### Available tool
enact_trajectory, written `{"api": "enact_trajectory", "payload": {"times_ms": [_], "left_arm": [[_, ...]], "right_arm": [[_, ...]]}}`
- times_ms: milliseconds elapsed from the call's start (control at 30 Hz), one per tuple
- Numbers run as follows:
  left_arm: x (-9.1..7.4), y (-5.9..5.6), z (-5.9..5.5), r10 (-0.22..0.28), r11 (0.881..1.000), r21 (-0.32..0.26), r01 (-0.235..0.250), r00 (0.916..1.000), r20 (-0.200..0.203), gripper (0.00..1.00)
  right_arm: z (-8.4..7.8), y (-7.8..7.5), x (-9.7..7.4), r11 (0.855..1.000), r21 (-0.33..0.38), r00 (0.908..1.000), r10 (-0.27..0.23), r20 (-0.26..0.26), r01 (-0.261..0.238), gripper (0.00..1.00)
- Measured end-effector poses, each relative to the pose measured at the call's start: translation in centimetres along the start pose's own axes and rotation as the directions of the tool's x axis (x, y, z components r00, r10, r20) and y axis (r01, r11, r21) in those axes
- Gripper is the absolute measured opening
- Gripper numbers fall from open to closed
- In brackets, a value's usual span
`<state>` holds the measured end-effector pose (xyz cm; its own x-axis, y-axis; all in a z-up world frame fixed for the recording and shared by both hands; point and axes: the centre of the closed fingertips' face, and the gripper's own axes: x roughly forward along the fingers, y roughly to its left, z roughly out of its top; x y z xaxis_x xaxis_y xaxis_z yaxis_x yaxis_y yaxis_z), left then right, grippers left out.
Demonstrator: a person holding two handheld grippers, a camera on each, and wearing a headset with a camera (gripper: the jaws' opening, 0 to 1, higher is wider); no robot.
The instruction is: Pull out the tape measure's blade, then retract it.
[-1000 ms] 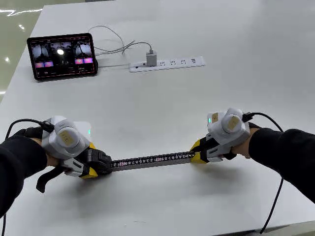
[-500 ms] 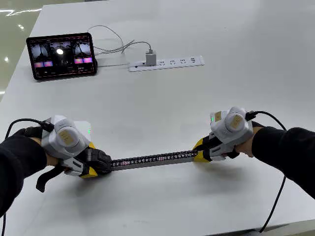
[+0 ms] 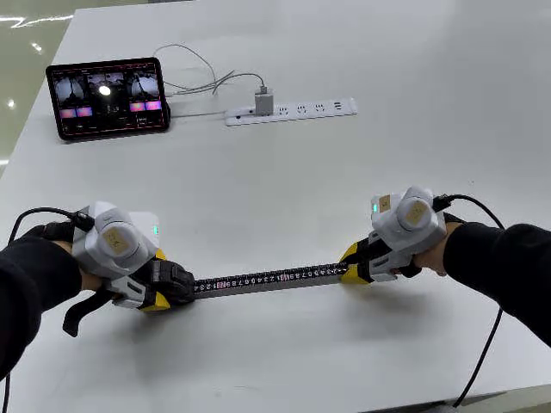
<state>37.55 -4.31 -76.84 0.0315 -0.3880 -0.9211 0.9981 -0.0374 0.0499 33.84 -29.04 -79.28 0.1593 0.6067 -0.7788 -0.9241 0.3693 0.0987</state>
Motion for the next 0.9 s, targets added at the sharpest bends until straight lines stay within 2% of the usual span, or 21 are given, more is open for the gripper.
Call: {"api": "enact_trajectory", "payload": {"times_ms": [333, 900], "left_arm": [[0.06, 0.01, 0.07, -0.004, 1.000, -0.002, 0.005, 1.0000, 0.005, 0.34], [0.05, 0.17, 0.14, -0.019, 1.000, 0.005, 0.019, 0.9998, 0.000, 0.34]], "right_arm": [[0.12, 0.09, 0.11, 1.000, -0.018, 1.0000, -0.004, -0.003, 0.004, 0.09], [0.03, 0.14, -0.06, 0.998, -0.056, 0.9983, 0.001, -0.059, -0.004, 0.11]]}}
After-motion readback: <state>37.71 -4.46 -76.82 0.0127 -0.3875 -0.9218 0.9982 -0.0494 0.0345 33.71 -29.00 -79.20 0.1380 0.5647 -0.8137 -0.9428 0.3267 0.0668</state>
